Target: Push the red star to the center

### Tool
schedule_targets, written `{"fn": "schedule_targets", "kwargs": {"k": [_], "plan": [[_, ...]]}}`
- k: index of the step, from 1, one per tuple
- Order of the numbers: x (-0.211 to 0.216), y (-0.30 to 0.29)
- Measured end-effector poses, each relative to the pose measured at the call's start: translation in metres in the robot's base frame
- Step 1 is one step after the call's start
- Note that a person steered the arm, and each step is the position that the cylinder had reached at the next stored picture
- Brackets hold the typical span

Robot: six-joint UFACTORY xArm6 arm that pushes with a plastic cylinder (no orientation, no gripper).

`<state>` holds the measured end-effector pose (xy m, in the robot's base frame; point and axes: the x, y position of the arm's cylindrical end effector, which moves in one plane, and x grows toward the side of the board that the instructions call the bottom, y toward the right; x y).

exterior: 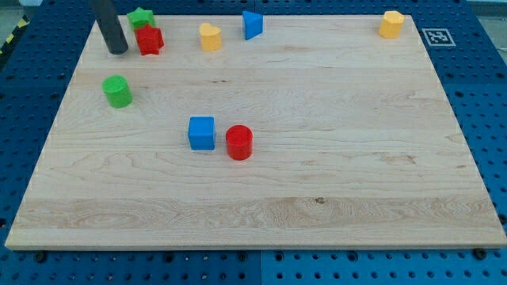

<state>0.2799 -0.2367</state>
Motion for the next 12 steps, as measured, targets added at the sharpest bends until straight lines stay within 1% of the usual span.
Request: {"fn": "schedule_targets", "kwargs": {"k": [2, 4, 5, 6, 7, 9, 10, 11, 12], "plan": [[-0.024, 0.000], [-0.027, 0.004], [-0.024, 0.022], [-0.016, 0.037], [0.001, 0.048], [0.052, 0.084], [0.054, 0.074], [0.050, 0.041], [0.022, 0.035]]}}
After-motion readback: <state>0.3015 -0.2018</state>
